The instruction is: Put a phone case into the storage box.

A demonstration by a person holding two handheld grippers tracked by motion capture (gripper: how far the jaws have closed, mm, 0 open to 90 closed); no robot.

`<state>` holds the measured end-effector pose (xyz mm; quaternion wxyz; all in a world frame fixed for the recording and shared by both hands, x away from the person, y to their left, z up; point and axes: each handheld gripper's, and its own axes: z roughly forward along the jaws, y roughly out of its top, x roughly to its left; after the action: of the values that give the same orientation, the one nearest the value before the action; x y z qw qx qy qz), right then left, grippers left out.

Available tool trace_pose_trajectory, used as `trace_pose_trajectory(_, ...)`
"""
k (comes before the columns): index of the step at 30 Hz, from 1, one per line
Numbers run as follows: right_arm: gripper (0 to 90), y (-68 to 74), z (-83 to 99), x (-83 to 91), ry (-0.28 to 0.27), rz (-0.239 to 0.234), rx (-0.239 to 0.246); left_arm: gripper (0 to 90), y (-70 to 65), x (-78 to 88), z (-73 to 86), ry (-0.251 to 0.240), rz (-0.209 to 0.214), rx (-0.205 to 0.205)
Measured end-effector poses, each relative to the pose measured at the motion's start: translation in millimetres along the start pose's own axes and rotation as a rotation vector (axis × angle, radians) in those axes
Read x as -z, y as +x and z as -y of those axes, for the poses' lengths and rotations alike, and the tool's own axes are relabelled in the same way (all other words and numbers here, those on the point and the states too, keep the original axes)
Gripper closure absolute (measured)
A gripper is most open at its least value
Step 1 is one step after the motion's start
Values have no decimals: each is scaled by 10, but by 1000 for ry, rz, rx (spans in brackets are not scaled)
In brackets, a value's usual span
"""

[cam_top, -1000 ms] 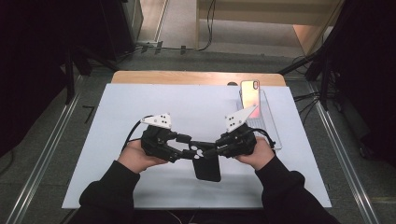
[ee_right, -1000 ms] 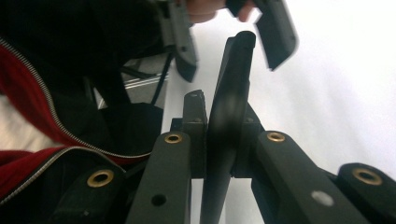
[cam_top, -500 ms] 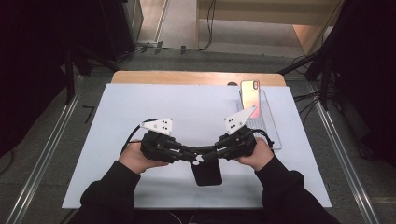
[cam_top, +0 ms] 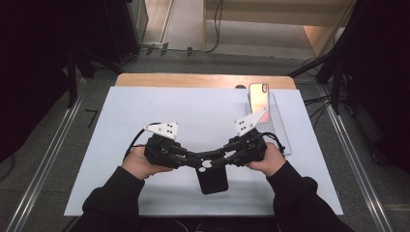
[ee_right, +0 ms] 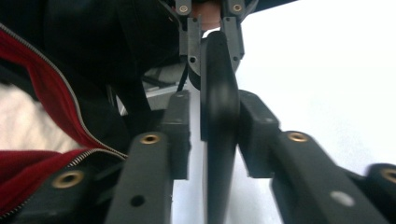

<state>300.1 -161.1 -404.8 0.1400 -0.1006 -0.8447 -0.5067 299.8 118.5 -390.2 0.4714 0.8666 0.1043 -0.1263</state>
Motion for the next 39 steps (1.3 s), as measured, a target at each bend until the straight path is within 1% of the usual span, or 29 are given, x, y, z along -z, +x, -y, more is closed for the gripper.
trace_pose_trajectory(2, 528, 9, 22, 28, -20, 19, -9, 776, -2, 26, -10, 7, -12, 14)
trace_pose_trajectory(3, 511, 13, 38, 46, -33, 38, -15, 776, 1, 34, -12, 8, -14, 24)
trace_pose_trajectory(5, 480, 12, 58, 67, -40, 50, -34, 776, 6, 51, -16, 11, -36, 45)
trace_pose_trajectory(7, 466, 10, 76, 83, -49, 72, -56, 775, 10, 57, -20, 22, -79, 66)
trace_pose_trajectory(8, 446, 13, 86, 86, -62, 87, -67, 775, 13, 58, -22, 25, -86, 80)
trace_pose_trajectory(9, 428, 11, 94, 86, -75, 101, -67, 775, 16, 62, -22, 26, -95, 87)
trace_pose_trajectory(10, 414, 9, 103, 88, -83, 127, -72, 775, 19, 66, -24, 23, -93, 94)
trace_pose_trajectory(11, 385, 10, 107, 90, -84, 142, -78, 775, 15, 71, -27, 21, -100, 98)
trace_pose_trajectory(12, 339, 10, 114, 90, -95, 170, -84, 775, 12, 80, -30, 19, -109, 102)
trace_pose_trajectory(13, 314, 3, 117, 93, -99, 192, -90, 774, 11, 88, -33, 20, -116, 110)
trace_pose_trajectory(14, 285, -4, 120, 98, -106, 206, -100, 775, 12, 97, -35, 21, -130, 115)
trace_pose_trajectory(15, 277, -12, 122, 103, -110, 215, -113, 774, 17, 106, -36, 21, -140, 129)
trace_pose_trajectory(17, 259, -22, 122, 104, -98, 213, -141, 774, 33, 126, -37, 19, -171, 150)
trace_pose_trajectory(18, 241, -16, 119, 100, -95, 228, -150, 774, 47, 145, -39, 16, -190, 166)
trace_pose_trajectory(19, 216, -10, 120, 90, -96, 254, -147, 774, 55, 162, -41, 8, -208, 182)
trace_pose_trajectory(21, 107, -5, 124, 78, -113, 295, -147, 774, 59, 190, -48, -5, -236, 211)
trace_pose_trajectory(22, 36, -11, 131, 73, -133, 314, -157, 774, 57, 212, -53, -13, -256, 223)
trace_pose_trajectory(23, 0, -18, 136, 68, -143, 333, -181, 774, 56, 223, -56, -18, -267, 230)
trace_pose_trajectory(25, 0, -23, 147, 62, -159, 343, -204, 773, 45, 251, -70, -36, -292, 260)
trace_pose_trajectory(27, 0, -17, 150, 41, -154, 351, -209, 773, 26, 267, -88, -53, -326, 285)
trace_pose_trajectory(29, 0, 2, 147, 13, -157, 373, -203, 774, 10, 268, -103, -57, -340, 295)
trace_pose_trajectory(30, 0, 7, 142, 0, -152, 381, -211, 773, 6, 265, -108, -55, -344, 298)
trace_pose_trajectory(32, 0, 18, 138, -22, -160, 389, -218, 773, -3, 252, -121, -48, -358, 309)
trace_pose_trajectory(33, 0, 23, 135, -36, -161, 403, -226, 773, -9, 241, -131, -43, -373, 310)
trace_pose_trajectory(35, 0, 28, 126, -79, -155, 438, -234, 773, -11, 225, -152, -40, -387, 328)
trace_pose_trajectory(36, 13, 28, 122, -97, -149, 456, -237, 773, -11, 217, -163, -51, -392, 336)
trace_pose_trajectory(37, 50, 34, 118, -123, -137, 489, -246, 773, -10, 211, -170, -53, -395, 346)
trace_pose_trajectory(38, 51, 37, 114, -139, -133, 511, -252, 773, -8, 205, -181, -57, -403, 357)
trace_pose_trajectory(39, 51, 37, 109, -161, -130, 512, -262, 773, -6, 200, -187, -56, -408, 365)
